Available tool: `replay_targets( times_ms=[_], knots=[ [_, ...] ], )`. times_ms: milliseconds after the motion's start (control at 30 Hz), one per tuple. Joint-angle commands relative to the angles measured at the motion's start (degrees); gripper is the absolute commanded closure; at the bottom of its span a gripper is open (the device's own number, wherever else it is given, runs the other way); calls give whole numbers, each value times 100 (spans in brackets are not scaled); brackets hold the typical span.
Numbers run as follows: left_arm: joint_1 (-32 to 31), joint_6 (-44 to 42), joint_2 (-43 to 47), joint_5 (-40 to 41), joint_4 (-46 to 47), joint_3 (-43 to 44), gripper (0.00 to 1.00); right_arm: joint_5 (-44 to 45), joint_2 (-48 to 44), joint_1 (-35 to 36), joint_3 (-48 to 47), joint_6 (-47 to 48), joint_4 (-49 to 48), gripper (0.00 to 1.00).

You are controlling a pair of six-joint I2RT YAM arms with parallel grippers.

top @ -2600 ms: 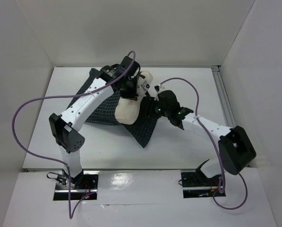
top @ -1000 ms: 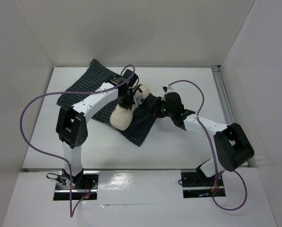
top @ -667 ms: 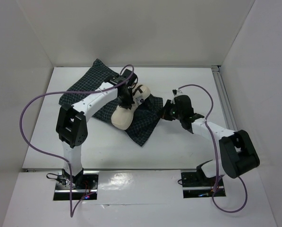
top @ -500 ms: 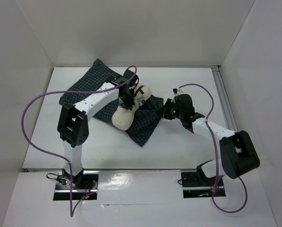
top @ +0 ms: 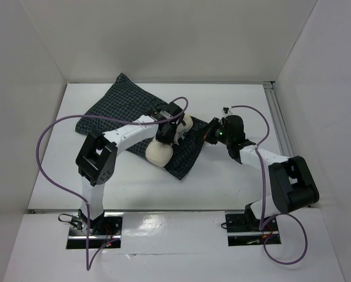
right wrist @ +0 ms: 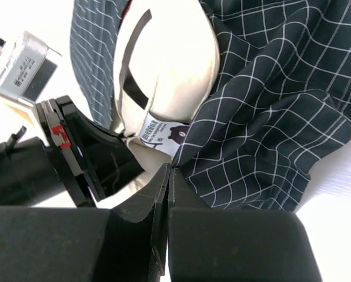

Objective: Put the pillow into the pillowcase

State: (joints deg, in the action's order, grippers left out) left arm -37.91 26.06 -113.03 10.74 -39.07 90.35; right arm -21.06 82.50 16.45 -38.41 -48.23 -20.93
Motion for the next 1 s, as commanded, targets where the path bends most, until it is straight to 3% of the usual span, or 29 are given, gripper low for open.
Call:
replay_targets(
  times_ms=[0, 100, 233, 267, 300, 467, 700, 900, 967],
  knots=[
    [38, -190, -140, 770, -1498, -317, 100, 463, -164, -344, -52, -477, -1976, 100],
    [-15, -75, -61, 824, -1779, 385, 100, 270, 11, -344, -316, -56, -1399, 100],
    [-15, -66, 238, 378, -1841, 1405, 55, 216, 12, -134, -377, 392, -959, 100],
    [-15, -66, 307, 263, -1841, 1781, 38, 164, 12, -133, -377, 550, -905, 100],
    [-15, -66, 308, 149, -1841, 1950, 34, 164, 12, -11, -377, 638, -852, 100],
    [100, -14, 308, -554, -1483, 2602, 29, 111, -111, 183, -325, 946, -597, 100],
    [-23, 373, -490, -547, -1112, 3487, 21, 58, -225, 298, -272, 1008, -544, 100],
    [-138, 426, -966, -1021, -822, 3622, 16, 111, -331, 298, -272, 1123, -438, 100],
    [-278, 356, -1176, -855, -822, 3709, 13, 111, -331, 298, -272, 1123, -386, 100]
  ],
)
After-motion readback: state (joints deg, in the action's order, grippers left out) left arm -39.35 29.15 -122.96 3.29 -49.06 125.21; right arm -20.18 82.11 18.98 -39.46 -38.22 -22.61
